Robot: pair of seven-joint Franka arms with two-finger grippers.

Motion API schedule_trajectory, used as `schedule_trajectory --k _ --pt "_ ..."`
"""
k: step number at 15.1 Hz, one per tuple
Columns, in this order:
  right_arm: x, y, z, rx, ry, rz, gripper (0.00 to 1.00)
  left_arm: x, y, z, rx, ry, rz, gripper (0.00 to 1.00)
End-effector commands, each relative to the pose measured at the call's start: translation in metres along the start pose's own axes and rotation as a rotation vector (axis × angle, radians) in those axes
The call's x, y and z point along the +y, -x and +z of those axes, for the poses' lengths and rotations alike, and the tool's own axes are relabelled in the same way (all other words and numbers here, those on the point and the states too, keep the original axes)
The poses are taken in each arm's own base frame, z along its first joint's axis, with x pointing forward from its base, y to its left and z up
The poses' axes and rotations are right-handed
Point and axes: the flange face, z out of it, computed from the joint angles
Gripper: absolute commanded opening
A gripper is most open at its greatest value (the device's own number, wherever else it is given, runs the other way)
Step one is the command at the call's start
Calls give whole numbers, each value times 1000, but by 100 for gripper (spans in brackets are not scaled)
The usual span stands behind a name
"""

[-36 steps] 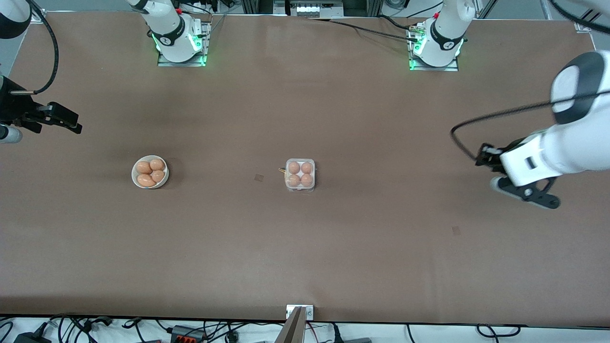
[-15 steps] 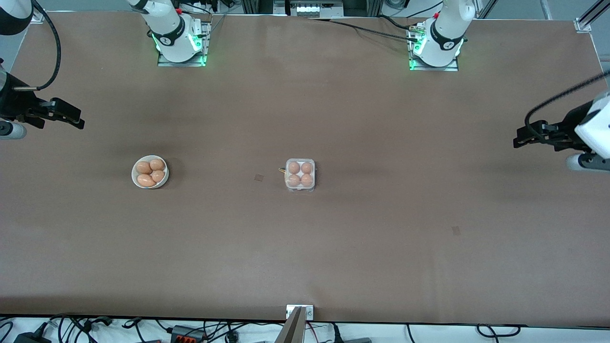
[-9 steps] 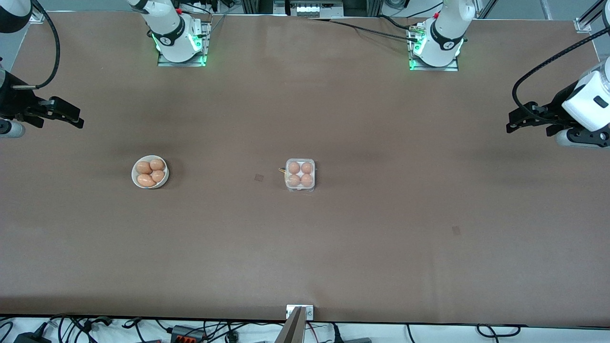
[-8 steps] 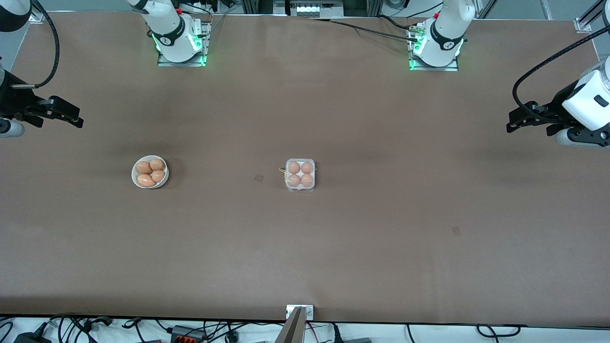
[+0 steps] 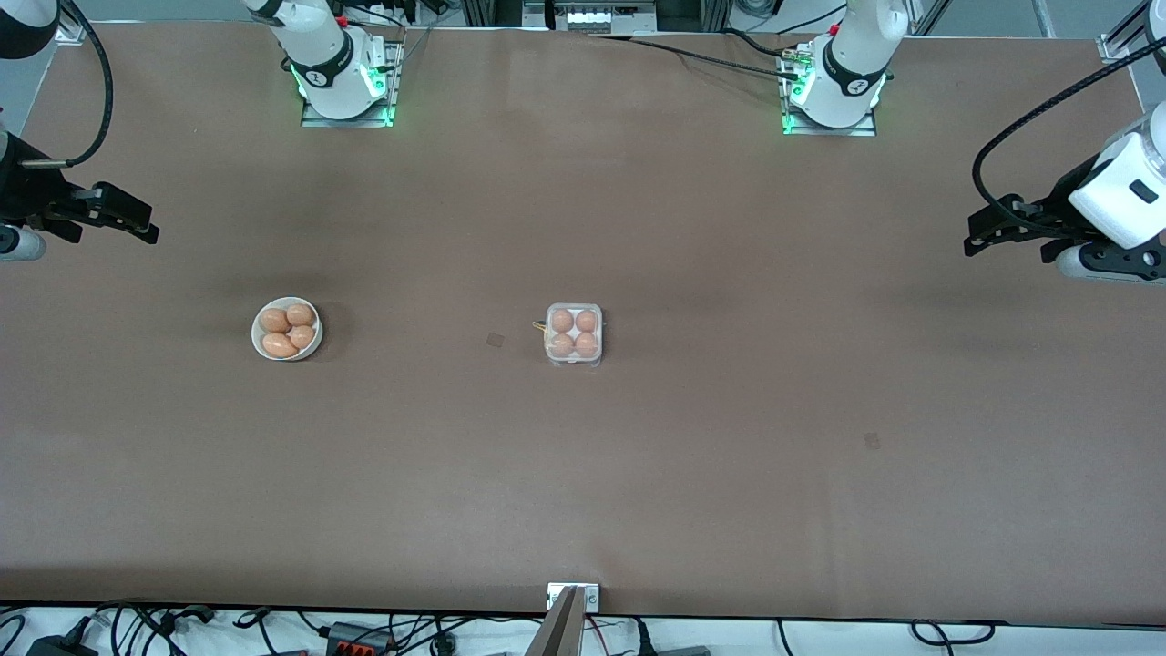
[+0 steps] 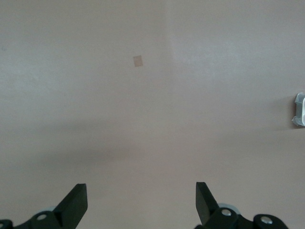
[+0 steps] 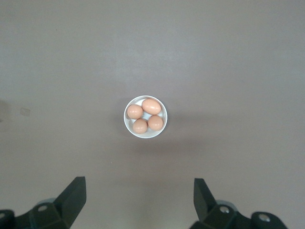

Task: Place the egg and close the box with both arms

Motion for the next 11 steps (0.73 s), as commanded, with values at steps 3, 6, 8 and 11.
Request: schedule_trajectory --k 3,6,8,11 --pt "-1 9 -4 0 2 2 100 9 0 -1 0 -17 -101 100" --pt "-1 10 -4 0 2 0 100 9 0 -1 0 -17 -103 100" --pt "-1 10 -4 0 2 0 100 9 0 -1 0 -17 -104 100" --pt "-1 10 -5 2 2 0 100 8 0 -1 0 -17 -104 100"
